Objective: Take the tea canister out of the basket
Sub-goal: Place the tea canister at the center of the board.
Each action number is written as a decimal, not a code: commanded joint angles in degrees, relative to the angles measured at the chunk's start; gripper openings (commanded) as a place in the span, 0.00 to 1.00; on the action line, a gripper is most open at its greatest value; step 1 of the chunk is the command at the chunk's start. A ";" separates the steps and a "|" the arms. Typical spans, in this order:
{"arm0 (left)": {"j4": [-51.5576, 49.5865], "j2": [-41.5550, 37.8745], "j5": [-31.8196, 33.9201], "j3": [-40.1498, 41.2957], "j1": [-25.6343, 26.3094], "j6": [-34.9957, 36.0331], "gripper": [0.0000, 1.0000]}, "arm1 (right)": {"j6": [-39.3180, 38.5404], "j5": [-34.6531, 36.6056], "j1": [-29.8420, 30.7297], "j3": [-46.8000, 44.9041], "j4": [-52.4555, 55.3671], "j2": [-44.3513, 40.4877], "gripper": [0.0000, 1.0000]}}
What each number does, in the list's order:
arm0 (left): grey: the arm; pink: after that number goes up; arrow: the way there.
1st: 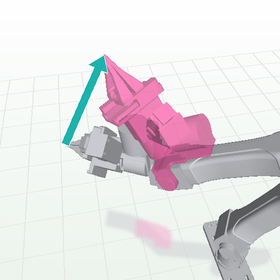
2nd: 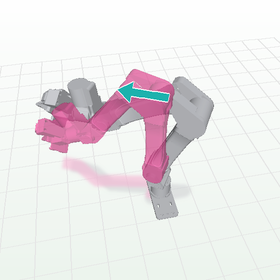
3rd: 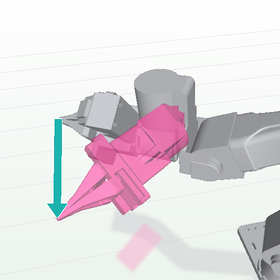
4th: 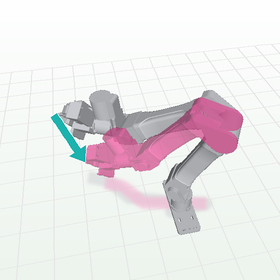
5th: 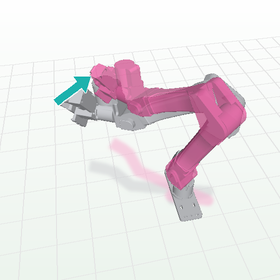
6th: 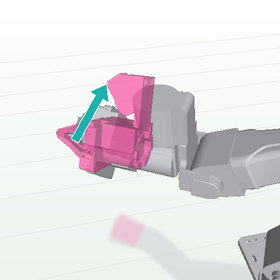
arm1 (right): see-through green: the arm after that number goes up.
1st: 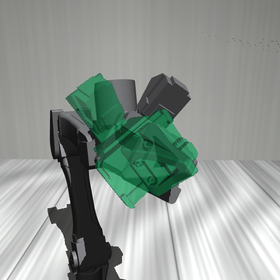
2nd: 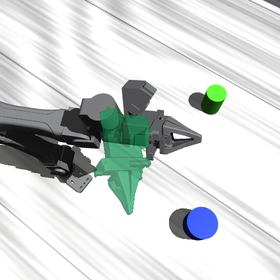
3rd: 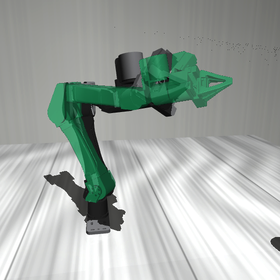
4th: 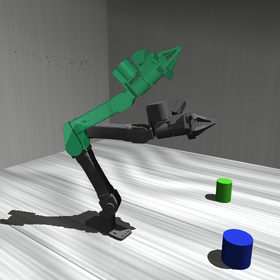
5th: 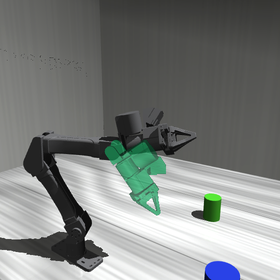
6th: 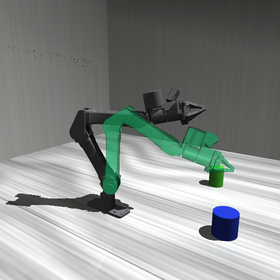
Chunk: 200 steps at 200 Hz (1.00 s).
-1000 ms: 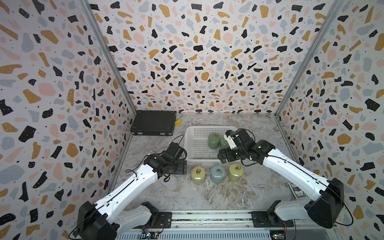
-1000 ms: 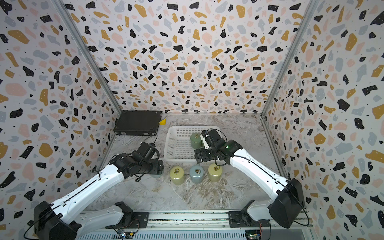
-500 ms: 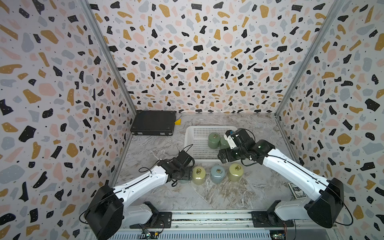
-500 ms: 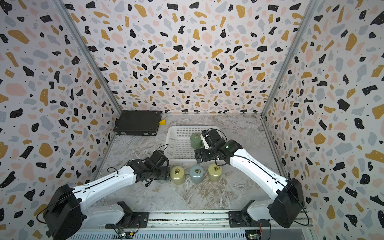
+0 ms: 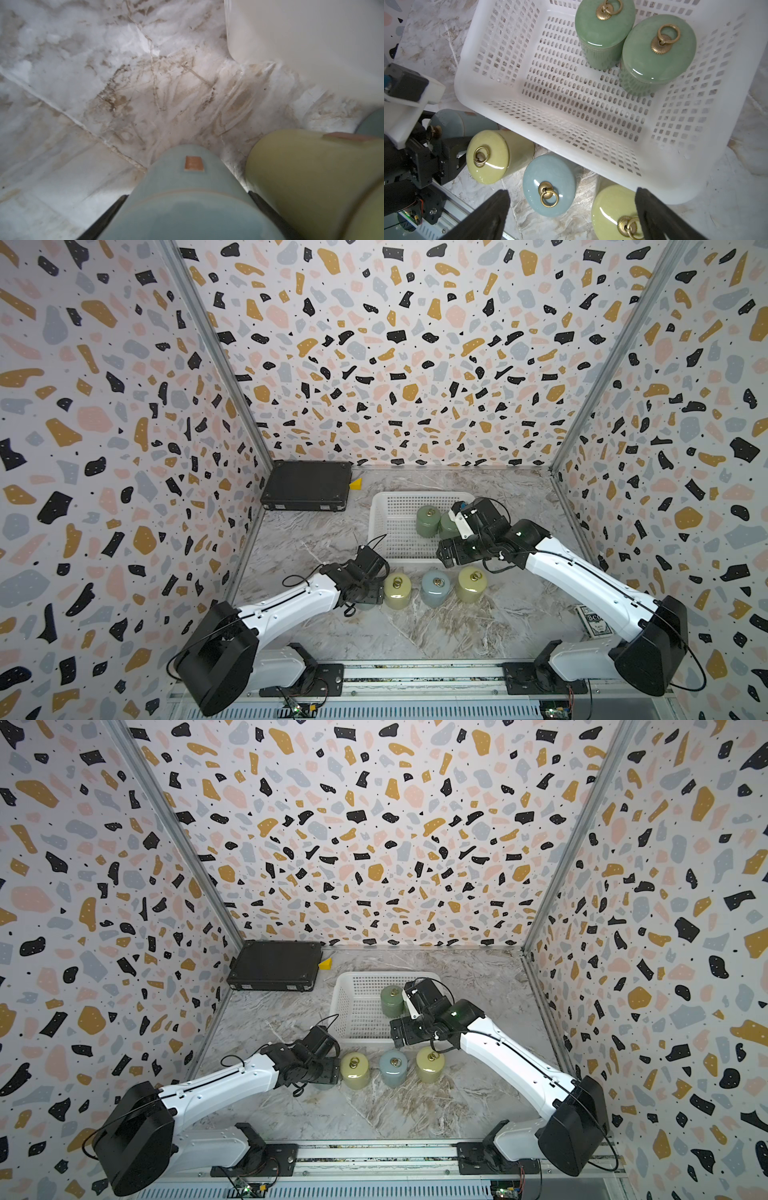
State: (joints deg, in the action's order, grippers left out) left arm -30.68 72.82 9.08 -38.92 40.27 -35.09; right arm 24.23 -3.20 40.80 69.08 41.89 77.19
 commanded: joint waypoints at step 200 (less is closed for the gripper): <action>-13.01 -6.11 -2.62 -25.66 0.25 3.76 1.00 | 3.83 9.56 0.01 0.31 9.06 -7.95 0.99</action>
State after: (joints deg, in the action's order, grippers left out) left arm -43.77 65.52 9.72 -60.14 40.29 -32.23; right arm 27.07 4.12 40.80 68.64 47.53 69.47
